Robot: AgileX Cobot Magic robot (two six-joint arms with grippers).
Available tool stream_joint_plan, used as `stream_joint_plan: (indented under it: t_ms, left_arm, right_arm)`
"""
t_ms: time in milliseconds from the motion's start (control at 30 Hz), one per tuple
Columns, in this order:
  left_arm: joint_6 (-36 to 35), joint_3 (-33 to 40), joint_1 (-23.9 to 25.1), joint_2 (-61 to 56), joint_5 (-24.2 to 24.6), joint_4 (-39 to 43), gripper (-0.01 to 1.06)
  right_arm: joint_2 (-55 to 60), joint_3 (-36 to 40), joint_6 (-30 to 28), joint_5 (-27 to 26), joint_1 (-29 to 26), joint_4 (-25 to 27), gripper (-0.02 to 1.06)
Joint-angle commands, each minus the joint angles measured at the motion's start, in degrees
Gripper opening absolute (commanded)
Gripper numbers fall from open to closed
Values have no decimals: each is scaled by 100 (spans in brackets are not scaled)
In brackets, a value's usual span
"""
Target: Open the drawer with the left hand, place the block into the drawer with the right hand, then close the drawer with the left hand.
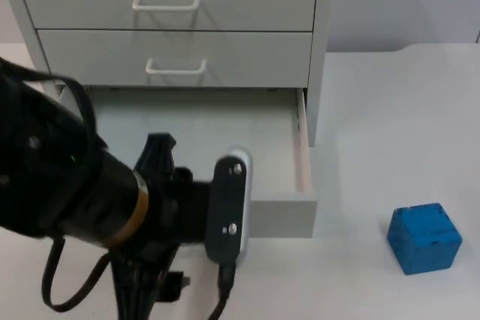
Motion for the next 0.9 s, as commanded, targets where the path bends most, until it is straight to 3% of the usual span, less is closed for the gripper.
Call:
stream_joint_plan:
  t_ms: [0,100,267,433,767,833,867]
  left_arm:
    - [10,-4,-71,-315,94,-428,68]
    - [10,-4,-153,-504,94,-742,68]
    - [10,-4,-543,-1267,251,-1972,68]
    - [10,-4,-663,-2142,474,-4332,68]
    - [53,-4,-653,-3218,1683,-4762,68]
    - [53,-4,-458,-3506,1763,-4880,68]
    - [53,-4,-131,-3694,1763,-5059,68]
  right_arm:
    - [-25,29,-31,-53,-29,-33,104]
    - [-25,29,-31,-53,-29,-33,104]
    - [-25,29,-31,-53,-29,-33,104]
    - [-25,29,-31,-31,-29,-32,104]
    - [-25,29,-31,-19,-29,6,104]
    - [-25,29,-31,-19,-29,6,104]
    - [-25,29,-31,-3,-29,4,104]
